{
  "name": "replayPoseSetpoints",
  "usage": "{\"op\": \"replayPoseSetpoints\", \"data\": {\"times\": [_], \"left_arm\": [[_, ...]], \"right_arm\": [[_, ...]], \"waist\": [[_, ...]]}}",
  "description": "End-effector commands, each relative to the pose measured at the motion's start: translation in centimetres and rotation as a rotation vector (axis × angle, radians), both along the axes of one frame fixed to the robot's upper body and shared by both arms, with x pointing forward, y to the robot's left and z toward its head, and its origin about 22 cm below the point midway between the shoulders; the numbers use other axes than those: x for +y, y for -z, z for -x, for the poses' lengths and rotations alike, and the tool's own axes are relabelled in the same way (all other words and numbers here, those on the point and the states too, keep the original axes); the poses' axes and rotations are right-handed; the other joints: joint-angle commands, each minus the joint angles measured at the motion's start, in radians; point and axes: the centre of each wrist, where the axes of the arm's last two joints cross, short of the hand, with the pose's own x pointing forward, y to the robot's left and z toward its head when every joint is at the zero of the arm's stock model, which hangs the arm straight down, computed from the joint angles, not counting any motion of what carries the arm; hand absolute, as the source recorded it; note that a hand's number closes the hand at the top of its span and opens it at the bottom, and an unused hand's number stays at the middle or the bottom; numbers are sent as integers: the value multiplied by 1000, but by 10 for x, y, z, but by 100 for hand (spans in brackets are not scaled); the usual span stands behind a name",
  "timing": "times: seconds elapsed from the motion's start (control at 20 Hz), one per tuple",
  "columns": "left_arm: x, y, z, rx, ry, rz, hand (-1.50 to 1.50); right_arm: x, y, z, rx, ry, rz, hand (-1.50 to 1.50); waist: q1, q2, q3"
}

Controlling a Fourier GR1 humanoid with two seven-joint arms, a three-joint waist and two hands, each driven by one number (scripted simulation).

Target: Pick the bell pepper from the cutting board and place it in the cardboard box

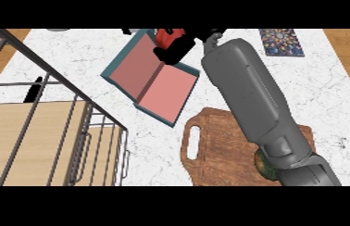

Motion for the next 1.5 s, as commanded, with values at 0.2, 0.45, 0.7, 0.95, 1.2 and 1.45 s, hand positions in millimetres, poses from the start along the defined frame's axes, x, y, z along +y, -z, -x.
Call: {"op": "replayPoseSetpoints", "data": {"times": [0.2, 0.45, 0.7, 0.95, 1.2, 1.45], "left_arm": [[-3, -5, -6, -9, 50, 1, 0], [-15, -15, -11, -21, 61, -9, 0], [-23, -25, -33, -40, 109, -1, 0], [-34, -13, -28, -35, 113, -2, 0], [-36, -2, -27, -24, 106, -14, 0], [-30, -4, -20, -21, 87, 10, 0]], "right_arm": [[39, 16, -14, 44, 64, 19, 150], [37, 35, -21, 48, 97, 91, 150], [24, 70, -21, 222, 208, 17, -150], [21, 78, -22, 254, 208, -13, -150], [26, 68, -21, 178, 158, -136, -150], [26, 55, -24, 115, 171, -335, -150]], "waist": [[38, 6, 1], [60, 12, 1], [97, 22, 0], [113, 27, 0], [105, 28, 1], [76, 20, 2]]}}
